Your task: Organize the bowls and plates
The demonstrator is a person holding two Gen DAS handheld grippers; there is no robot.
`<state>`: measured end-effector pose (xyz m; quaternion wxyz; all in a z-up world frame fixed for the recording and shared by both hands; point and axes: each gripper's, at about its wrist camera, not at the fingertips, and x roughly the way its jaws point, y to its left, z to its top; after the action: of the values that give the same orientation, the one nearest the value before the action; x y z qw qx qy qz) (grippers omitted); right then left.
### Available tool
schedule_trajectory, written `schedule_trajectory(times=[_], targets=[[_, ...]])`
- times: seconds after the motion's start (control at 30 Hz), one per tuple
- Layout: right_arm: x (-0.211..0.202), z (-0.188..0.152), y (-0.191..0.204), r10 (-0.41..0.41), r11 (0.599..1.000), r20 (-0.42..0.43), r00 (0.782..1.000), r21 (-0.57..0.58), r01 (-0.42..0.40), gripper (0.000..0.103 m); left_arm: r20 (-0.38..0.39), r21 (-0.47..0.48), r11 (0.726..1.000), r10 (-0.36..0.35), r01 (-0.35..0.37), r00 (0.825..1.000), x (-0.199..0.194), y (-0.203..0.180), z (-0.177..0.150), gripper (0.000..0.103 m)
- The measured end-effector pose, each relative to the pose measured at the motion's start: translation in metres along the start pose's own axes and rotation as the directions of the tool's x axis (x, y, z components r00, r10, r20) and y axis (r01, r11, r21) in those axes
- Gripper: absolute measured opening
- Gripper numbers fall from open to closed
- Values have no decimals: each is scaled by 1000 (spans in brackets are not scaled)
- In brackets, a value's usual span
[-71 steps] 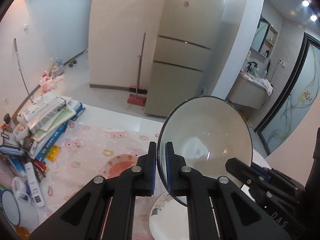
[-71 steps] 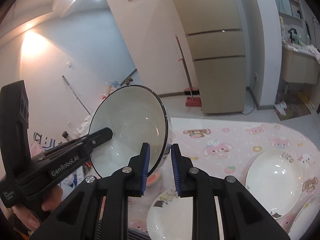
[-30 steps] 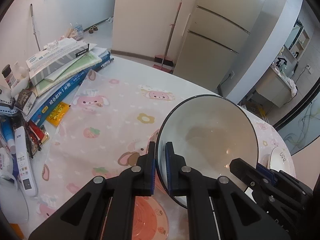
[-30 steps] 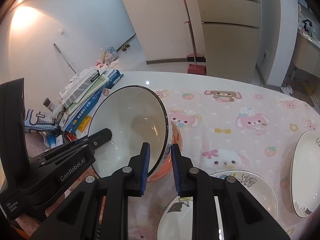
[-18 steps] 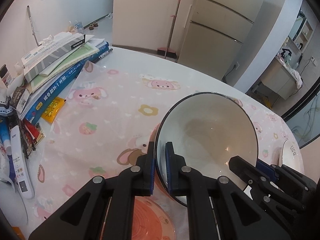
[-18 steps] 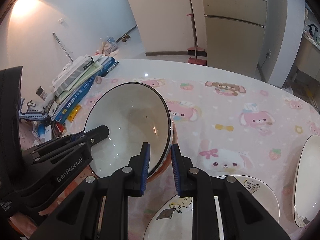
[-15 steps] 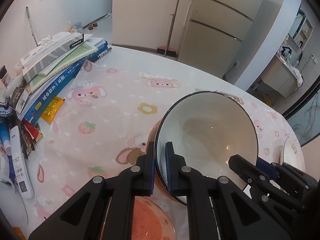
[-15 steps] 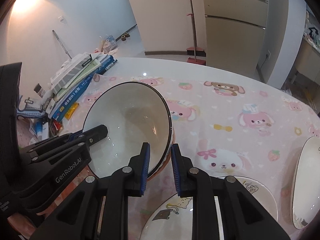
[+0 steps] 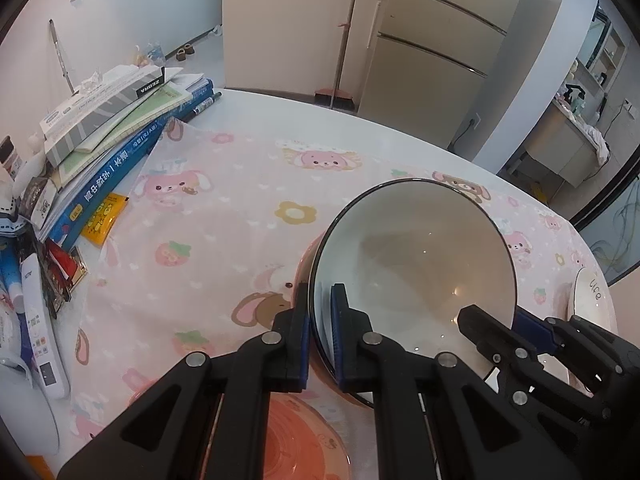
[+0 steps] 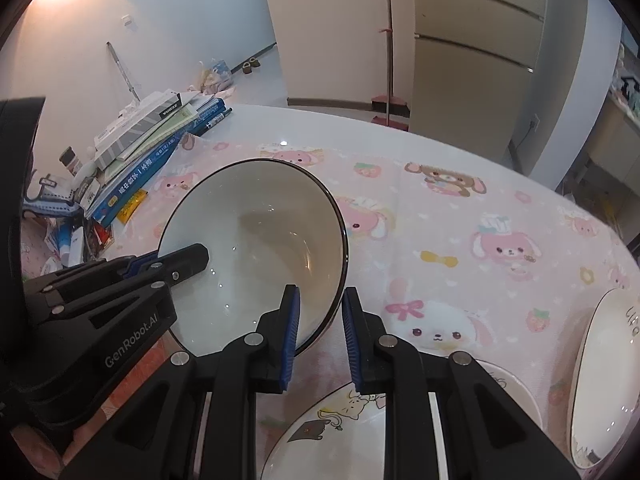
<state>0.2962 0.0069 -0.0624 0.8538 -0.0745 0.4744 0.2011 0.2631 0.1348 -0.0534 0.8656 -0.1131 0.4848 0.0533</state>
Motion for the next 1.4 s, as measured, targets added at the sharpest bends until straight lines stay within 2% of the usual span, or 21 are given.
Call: schedule_trajectory(times=[0.23, 0.4, 0.6, 0.77, 1.0, 1.07, 1.17, 1.23, 1.4], targets=[[-1, 0, 1, 4, 1000, 6, 1000, -3, -4, 23, 0, 15, 1000, 21, -21, 1000, -3, -1, -1, 7], [1, -1, 5, -5, 999, -3, 1000, -32, 5, 23, 28, 68, 993, 97, -99, 995, -10, -11, -5, 8], [0, -3, 9, -15, 999, 3, 1000, -47, 15, 23, 38, 69, 989, 125, -127, 991, -10, -9, -4, 8], [-5, -3, 10, 46, 998, 3, 999, -44, -46, 23, 43, 78, 989, 123, -126, 991, -10, -9, -4, 11], [-11, -1, 7, 52, 998, 11, 999, -37, -51, 23, 41, 56, 993, 101, -104, 994, -9, -4, -3, 12], [-15, 0, 2, 56, 998, 22, 998, -26, -55, 23, 35, 44, 995, 91, -93, 995, -9, -2, -3, 16], [-21, 2, -4, 67, 998, 29, 997, 1, -67, 23, 46, 28, 995, 91, -92, 995, -13, 3, -2, 33], [-26, 3, -7, 78, 997, 35, 996, 16, -79, 23, 63, 16, 996, 85, -86, 994, -18, 6, -1, 49], [-39, 4, -17, 157, 982, 46, 987, 94, -161, 23, 134, 29, 995, 88, -92, 987, -46, 9, -2, 65]])
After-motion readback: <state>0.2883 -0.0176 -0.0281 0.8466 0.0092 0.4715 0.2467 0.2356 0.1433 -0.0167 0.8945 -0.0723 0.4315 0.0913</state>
